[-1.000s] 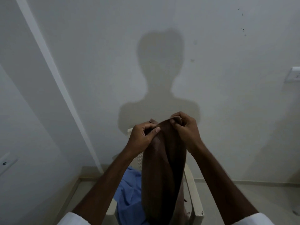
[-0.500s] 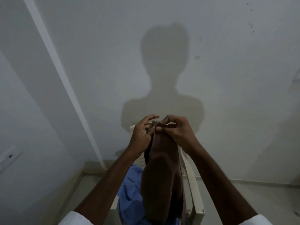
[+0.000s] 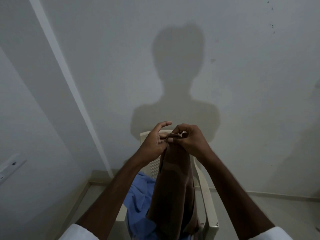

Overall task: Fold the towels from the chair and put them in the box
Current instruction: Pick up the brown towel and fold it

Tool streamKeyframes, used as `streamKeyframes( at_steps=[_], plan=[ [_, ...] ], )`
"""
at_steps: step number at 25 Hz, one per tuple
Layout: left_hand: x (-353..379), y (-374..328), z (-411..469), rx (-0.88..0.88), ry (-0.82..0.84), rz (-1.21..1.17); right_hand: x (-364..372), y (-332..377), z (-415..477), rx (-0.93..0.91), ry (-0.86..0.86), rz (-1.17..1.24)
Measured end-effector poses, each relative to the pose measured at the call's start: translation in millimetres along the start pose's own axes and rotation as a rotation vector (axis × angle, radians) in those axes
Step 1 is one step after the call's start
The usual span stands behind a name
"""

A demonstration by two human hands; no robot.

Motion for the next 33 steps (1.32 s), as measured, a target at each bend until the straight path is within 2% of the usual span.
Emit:
streamKeyframes(
  at_steps=[6,12,16,19,22,25,27,29,33],
  plan=[
    [16.1,1.4,-3.5,-0.006,0.091,0.136,2.8,-17.0,-4.3,0.105,0.063,-0.117],
    [30.3,-16.4,-5.4,0.117,0.154,0.319,5.6,-16.9,-8.9,0.103,0.161,-0.101],
    [21.3,-25.9,-6.0,0.213,0.049,0.397,5.2,-20.8,-15.0,0.166,0.126,-0.040],
    [7.2,-28.8,-8.9,0.249,-0.049,0.382,9.7,-23.5,-20.6,0.242,0.170,0.028],
    [6.3,-21.4,-11.3,0.242,0.004,0.327,18.9,-22.5,-28.6,0.297,0.294,0.122],
    [5.3,-17.7,-15.7,0.236,0.020,0.177,26.6,-16.8,-34.8,0.304,0.360,0.321],
    [7.1,-10.6,-19.7,0.197,0.051,0.066,26.8,-15.0,-35.0,0.318,0.330,0.427],
    [6.0,0.6,-24.8,0.153,0.082,0.059,22.9,-11.2,-31.7,0.317,0.239,0.464],
    [-16.1,32.8,-29.3,0.108,0.052,0.342,-4.9,-4.6,-17.5,0.307,-0.020,0.410]
  ],
)
Point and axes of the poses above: each hand's wrist, its own z-axis towards the middle knuckle, its own x-axis out of the palm, y = z × x, the point moved 10 cm from there along z, towards the middle knuckle, and after that the axes turned 15 degrees about -z, right-handed, at the moved point
